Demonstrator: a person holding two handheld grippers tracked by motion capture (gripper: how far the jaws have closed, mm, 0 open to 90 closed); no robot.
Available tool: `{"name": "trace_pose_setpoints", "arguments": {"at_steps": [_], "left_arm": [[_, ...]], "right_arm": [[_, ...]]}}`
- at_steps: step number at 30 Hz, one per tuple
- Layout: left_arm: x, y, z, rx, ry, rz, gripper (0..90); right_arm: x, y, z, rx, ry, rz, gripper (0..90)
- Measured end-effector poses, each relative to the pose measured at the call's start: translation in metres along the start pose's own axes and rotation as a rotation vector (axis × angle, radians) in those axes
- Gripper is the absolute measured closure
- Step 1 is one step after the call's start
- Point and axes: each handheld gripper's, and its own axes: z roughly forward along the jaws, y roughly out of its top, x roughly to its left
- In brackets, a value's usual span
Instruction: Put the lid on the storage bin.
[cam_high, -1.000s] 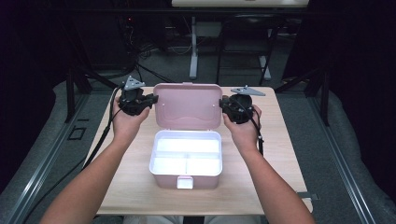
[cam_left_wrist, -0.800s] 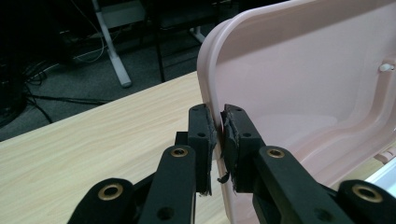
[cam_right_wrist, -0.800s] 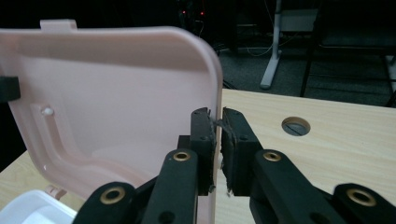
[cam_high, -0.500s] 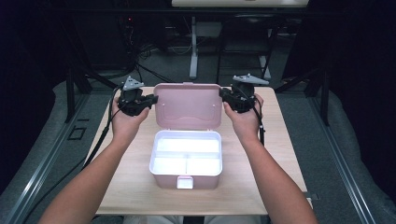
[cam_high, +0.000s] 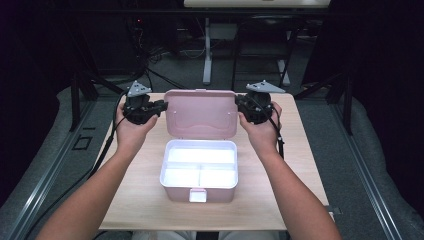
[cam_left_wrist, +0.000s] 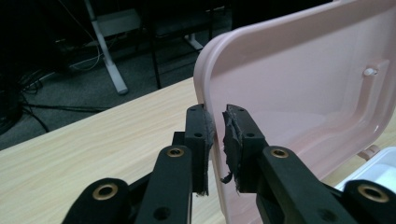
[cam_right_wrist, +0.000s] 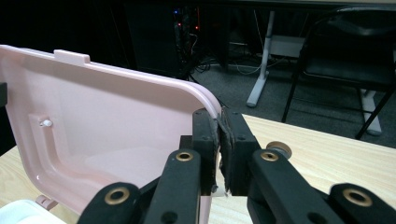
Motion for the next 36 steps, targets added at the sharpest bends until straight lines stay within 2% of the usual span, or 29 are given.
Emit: {"name": "trace_pose_setpoints", "arguments": {"at_steps": [10, 15, 24, 36], "left_arm": [[-0.003, 0.009, -0.006, -0.012, 0.012, 0.027, 78.0], [-0.004, 0.011, -0.010, -0.017, 0.019, 0.028, 83.6], [-0.010, 0.011, -0.019, -0.039, 0.013, 0.042, 83.3], [-0.017, 0.007, -0.031, -0.052, 0.007, 0.063, 79.8]], "right_arm": [[0.002, -0.005, -0.009, -0.023, 0.011, 0.001, 85.5], [0.003, -0.007, -0.013, -0.031, 0.013, 0.000, 85.5], [0.003, -0.012, -0.019, -0.046, 0.031, 0.021, 85.5], [0.007, -0.017, -0.029, -0.067, 0.046, 0.013, 83.6]]}}
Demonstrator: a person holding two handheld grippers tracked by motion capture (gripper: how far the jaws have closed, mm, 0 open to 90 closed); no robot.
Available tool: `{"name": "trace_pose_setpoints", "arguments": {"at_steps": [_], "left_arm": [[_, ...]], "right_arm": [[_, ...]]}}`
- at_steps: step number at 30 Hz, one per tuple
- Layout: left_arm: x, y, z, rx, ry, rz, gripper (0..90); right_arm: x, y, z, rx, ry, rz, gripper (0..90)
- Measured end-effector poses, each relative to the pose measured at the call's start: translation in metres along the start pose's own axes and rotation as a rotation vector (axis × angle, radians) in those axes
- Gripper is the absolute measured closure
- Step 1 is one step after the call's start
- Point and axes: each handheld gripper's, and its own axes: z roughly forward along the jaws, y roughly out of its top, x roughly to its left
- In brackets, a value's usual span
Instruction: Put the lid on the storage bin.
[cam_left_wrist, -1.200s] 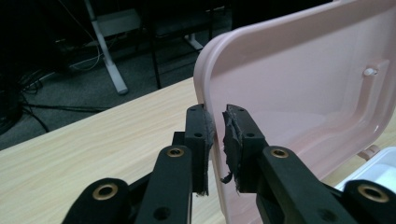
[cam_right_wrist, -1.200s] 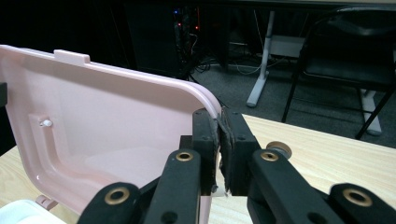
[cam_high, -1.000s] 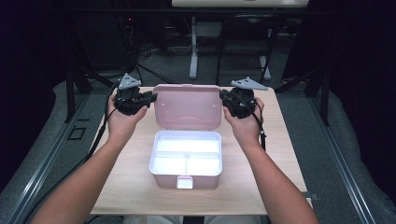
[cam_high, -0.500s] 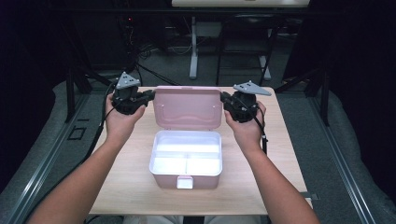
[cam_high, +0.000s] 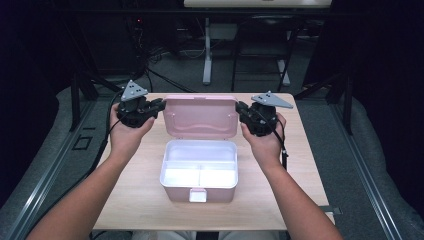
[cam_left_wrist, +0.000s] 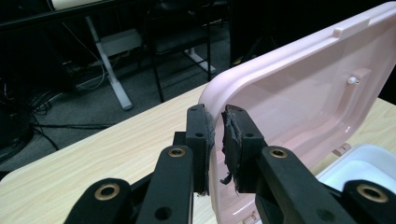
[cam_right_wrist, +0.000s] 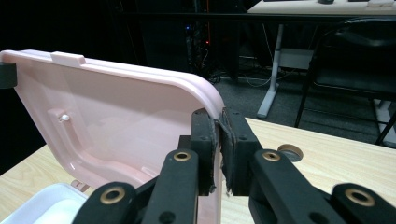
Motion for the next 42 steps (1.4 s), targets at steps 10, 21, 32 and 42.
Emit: {"name": "trace_pose_setpoints", "arguments": {"at_steps": [10, 21, 32, 42], "left_arm": [[-0.002, -0.002, -0.008, 0.001, -0.017, 0.004, 79.4], [-0.006, -0.005, -0.017, -0.003, -0.038, 0.010, 78.8], [-0.008, -0.006, -0.022, 0.004, -0.046, 0.022, 78.8], [-0.010, -0.007, -0.027, 0.011, -0.055, 0.032, 78.6]], "right_arm": [[0.003, -0.004, -0.008, -0.011, 0.011, -0.021, 81.8], [0.006, -0.007, -0.016, -0.014, 0.028, -0.026, 80.4], [0.007, -0.010, -0.021, -0.017, 0.043, -0.019, 80.2], [0.008, -0.012, -0.027, -0.018, 0.060, -0.022, 79.1]]}}
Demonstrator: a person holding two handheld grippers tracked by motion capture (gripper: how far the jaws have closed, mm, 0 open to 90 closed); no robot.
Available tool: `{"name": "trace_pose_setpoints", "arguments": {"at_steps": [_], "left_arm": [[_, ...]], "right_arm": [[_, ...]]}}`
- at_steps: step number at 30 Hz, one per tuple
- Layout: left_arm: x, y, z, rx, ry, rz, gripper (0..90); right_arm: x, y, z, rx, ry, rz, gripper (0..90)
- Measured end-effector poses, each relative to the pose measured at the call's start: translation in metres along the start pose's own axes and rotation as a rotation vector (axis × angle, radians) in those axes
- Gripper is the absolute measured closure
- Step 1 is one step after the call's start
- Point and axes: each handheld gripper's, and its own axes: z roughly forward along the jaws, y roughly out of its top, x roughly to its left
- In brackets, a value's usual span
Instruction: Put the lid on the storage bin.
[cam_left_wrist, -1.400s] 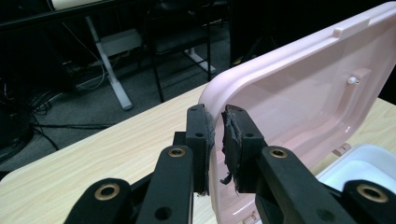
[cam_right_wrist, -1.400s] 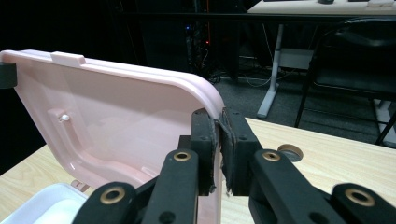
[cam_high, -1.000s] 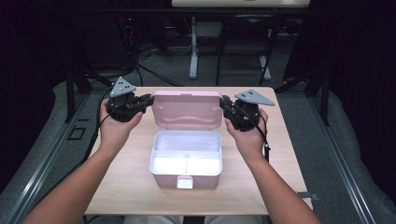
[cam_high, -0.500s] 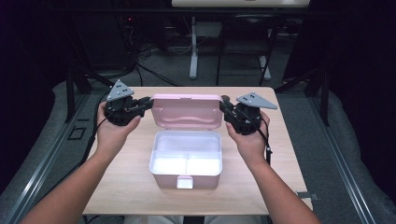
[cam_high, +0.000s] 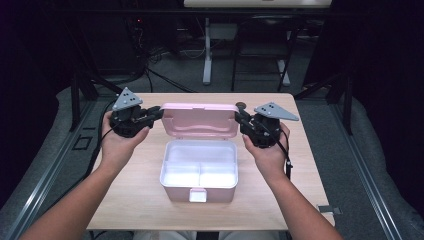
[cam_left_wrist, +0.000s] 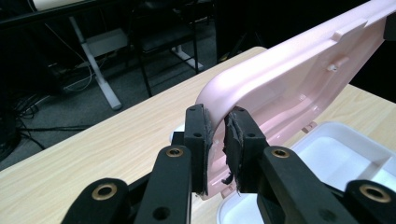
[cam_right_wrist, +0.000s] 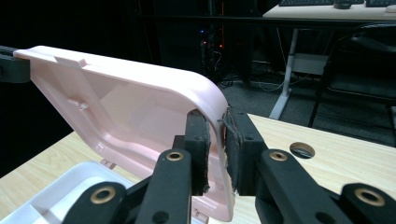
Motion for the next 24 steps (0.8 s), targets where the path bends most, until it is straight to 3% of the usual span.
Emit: {"name": "trace_pose_setpoints", "arguments": {"at_steps": [24], "left_arm": [[-0.009, -0.014, -0.017, -0.010, -0.046, 0.014, 77.0]], "right_arm": [[0.008, -0.010, -0.017, 0.005, 0.034, -0.014, 75.6]]}}
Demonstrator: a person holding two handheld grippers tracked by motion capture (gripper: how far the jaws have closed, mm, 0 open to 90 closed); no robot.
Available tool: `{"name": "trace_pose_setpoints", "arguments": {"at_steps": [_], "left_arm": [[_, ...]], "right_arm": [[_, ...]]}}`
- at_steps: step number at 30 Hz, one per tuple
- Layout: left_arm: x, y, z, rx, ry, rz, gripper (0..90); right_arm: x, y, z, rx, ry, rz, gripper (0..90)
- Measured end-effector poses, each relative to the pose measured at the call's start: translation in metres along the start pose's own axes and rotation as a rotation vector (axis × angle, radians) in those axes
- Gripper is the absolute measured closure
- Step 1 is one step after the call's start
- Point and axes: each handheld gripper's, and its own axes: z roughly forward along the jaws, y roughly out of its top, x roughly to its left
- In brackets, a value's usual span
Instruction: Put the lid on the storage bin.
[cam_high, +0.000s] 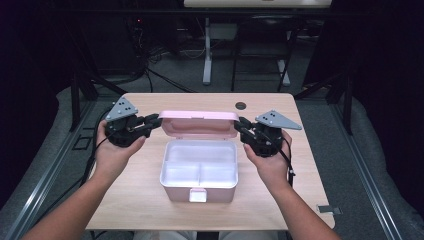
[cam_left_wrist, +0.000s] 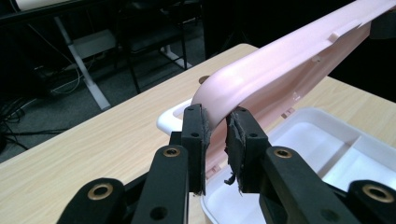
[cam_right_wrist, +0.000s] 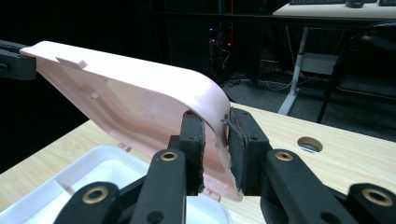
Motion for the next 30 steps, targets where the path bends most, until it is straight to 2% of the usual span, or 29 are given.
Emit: {"name": "trace_pose_setpoints", "arguments": {"at_steps": [2, 9, 13, 21, 30], "left_arm": [[-0.002, -0.002, -0.002, 0.002, 0.000, 0.010, 76.9], [-0.005, -0.012, -0.010, -0.008, -0.040, -0.006, 75.9], [-0.010, -0.016, -0.013, -0.004, -0.037, 0.008, 75.6], [-0.014, -0.027, -0.018, -0.008, -0.062, -0.011, 73.5], [-0.023, -0.033, -0.021, 0.010, -0.048, 0.018, 68.5]], "right_arm": [[0.001, -0.002, -0.003, 0.003, 0.005, -0.006, 75.2], [0.004, -0.008, -0.011, 0.020, 0.028, -0.004, 73.2], [0.006, -0.012, -0.015, 0.026, 0.036, -0.006, 72.8], [0.008, -0.018, -0.022, 0.037, 0.057, -0.003, 72.0], [0.011, -0.031, -0.029, 0.032, 0.077, 0.001, 71.3]]}}
